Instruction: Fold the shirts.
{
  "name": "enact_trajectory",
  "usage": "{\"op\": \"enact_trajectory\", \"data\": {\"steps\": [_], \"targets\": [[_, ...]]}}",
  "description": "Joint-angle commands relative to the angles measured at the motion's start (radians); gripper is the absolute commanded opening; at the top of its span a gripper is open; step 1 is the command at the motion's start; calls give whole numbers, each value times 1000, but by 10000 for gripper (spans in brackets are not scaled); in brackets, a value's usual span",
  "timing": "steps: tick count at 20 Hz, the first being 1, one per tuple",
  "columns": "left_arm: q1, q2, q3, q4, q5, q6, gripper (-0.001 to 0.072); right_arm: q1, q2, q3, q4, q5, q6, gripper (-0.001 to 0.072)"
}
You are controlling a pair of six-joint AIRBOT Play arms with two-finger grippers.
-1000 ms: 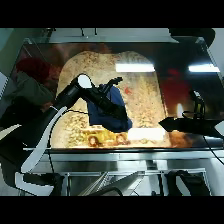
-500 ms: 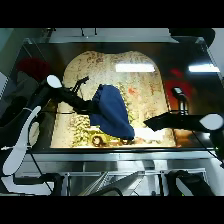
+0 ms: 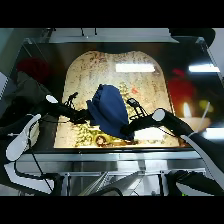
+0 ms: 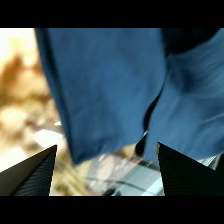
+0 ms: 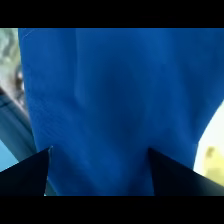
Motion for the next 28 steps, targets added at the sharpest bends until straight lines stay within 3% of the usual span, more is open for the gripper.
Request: {"op": "enact_trajectory", "data": {"steps": [1,2,3,4,5,6,12,18,23,26,28], "targets": [[-45,-100,95,-35,45,40,699,24,-48,63,2,-15,-5,632],[-63,-119,127,-35,43,39,523,24,-48,73,1,-14,-6,411],[-80,-135,155,-34,37,40,298,24,-48,79,1,-14,-6,189],[-96,-152,182,-34,25,40,100,24,-48,82,1,-13,-6,105],[-108,-165,209,-34,7,39,14,24,-48,84,1,-10,-6,104],[-116,-168,230,-34,-7,40,14,24,-45,84,1,-10,-6,29],[-76,8,275,-26,-35,32,12,-70,97,85,2,-3,0,23],[28,439,275,-36,-113,-7,13,-323,624,103,151,-49,-3,23],[28,903,275,-33,18,-34,13,-361,1023,111,148,-229,-58,24],[28,1061,275,21,84,-32,13,-360,1073,127,147,-196,-82,24],[29,1075,274,143,78,-87,13,-360,999,127,147,-126,-80,24]]}}
